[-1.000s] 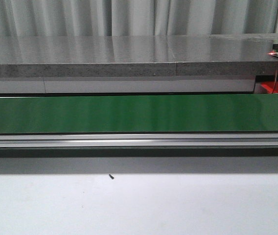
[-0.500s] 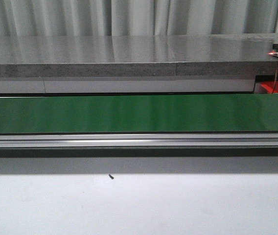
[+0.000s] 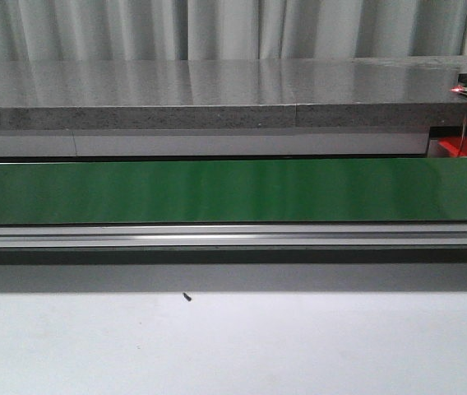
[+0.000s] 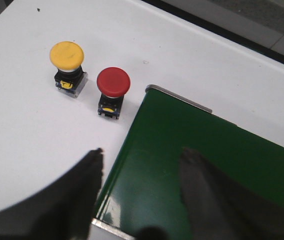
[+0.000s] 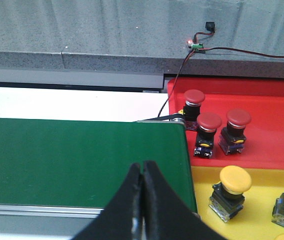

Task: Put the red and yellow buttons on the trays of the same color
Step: 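Lower the left gripper onto a red button and close on it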

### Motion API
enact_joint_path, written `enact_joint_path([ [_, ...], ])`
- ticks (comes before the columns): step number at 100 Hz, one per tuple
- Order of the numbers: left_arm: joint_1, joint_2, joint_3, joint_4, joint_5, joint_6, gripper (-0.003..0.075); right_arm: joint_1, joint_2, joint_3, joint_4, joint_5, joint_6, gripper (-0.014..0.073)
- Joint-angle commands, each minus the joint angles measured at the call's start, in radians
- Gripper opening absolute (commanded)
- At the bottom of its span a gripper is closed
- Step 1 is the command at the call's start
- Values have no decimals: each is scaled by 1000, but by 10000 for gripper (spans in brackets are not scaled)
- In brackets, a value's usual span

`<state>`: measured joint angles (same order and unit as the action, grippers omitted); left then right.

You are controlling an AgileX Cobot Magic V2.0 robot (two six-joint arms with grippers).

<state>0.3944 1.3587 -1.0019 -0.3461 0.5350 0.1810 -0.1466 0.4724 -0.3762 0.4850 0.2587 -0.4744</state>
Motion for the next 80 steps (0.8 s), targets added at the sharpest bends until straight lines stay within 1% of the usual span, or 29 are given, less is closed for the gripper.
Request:
enact_joint_path([
  [1,6,37,-69,-22,-54,-10,644,0,0,-24,7,-69,-4,-122],
  [4,6,57,-82,-22,-47,-10,680,0,0,-24,7,-69,-4,-122],
  [8,6,90,-104,-24,-39,-13,692,0,0,-24,7,-69,-4,-122],
  [13,6,128,-132,-24,-26,-32,683,0,0,-24,7,-69,-4,-122],
  [28,6,248,-235,-16,8,-111,620,0,0,-24,7,-69,-4,-122],
  [47,6,409,-398,46,109,-223,619,0,0,-24,7,-68,-4,-122],
  [62,6,530,-535,53,205,-262,619,0,0,-24,7,-68,-4,-122],
  [80,6,623,-630,106,229,-362,618,0,0,-24,7,-68,-4,-122],
])
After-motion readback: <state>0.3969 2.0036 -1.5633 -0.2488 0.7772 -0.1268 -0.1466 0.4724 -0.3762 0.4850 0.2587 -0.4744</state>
